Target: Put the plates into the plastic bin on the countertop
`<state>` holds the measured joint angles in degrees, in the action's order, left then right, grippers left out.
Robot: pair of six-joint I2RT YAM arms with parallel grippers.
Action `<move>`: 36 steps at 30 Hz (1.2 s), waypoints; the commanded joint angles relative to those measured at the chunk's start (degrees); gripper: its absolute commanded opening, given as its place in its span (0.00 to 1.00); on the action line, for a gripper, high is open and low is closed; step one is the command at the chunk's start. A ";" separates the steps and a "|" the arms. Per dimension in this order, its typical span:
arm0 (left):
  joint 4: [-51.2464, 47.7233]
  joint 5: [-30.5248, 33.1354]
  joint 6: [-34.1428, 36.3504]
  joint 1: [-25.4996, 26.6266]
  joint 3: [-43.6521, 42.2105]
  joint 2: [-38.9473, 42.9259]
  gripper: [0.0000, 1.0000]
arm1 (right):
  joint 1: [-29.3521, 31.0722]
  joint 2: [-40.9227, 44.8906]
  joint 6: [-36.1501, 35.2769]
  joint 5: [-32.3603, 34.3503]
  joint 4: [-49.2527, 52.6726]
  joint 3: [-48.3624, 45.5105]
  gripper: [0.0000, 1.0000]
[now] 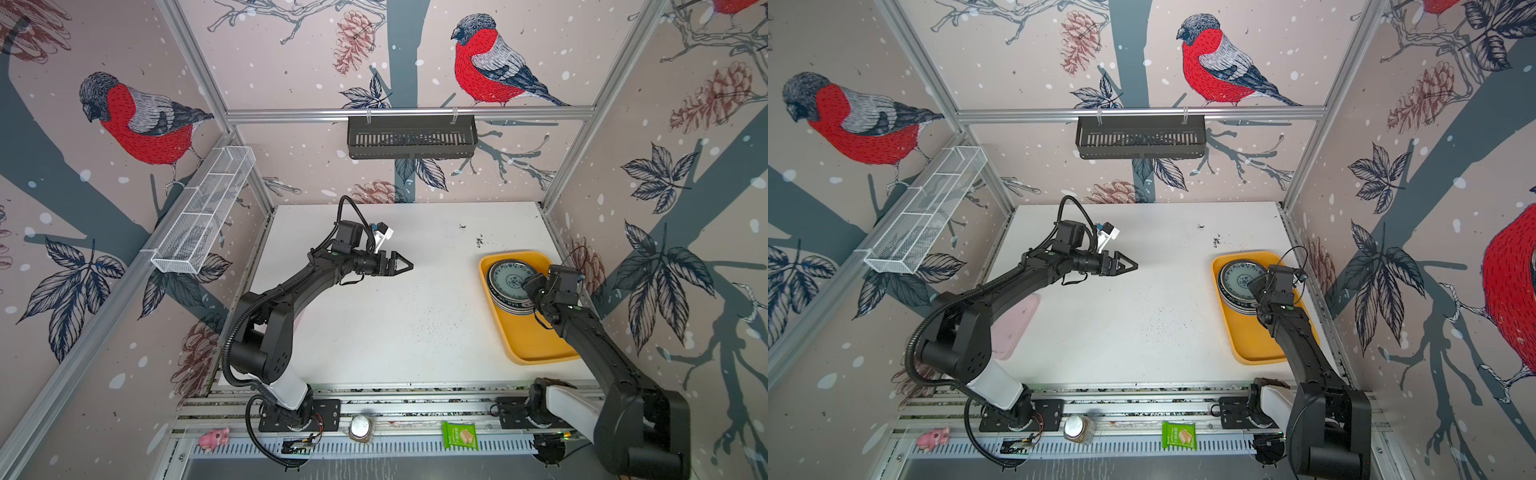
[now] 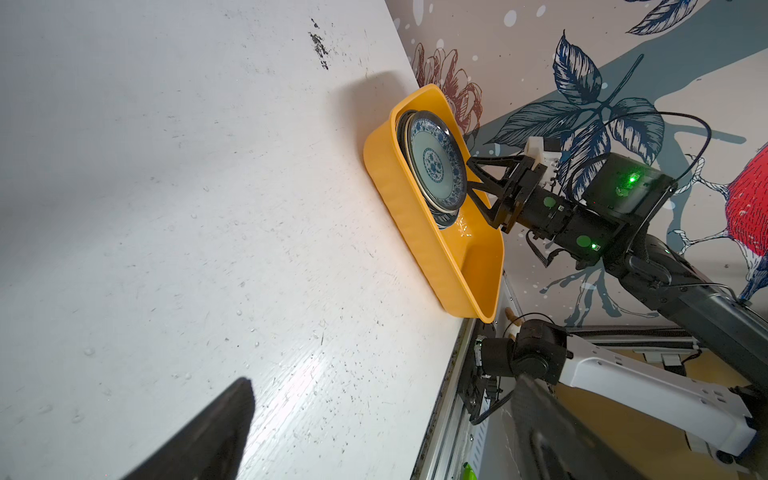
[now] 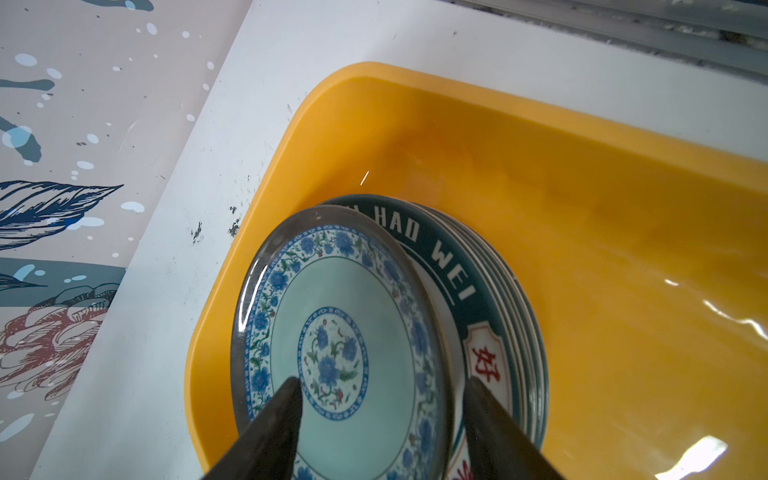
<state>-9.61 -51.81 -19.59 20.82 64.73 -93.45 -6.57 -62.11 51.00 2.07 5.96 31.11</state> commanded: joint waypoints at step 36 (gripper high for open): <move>1.36 50.70 4.24 -0.25 -2.32 14.14 0.97 | -0.98 10.88 -14.79 7.60 1.99 4.56 1.00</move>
<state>-10.28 -15.75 -16.53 20.69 63.72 -82.08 -7.53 -51.07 39.75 3.44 7.51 34.98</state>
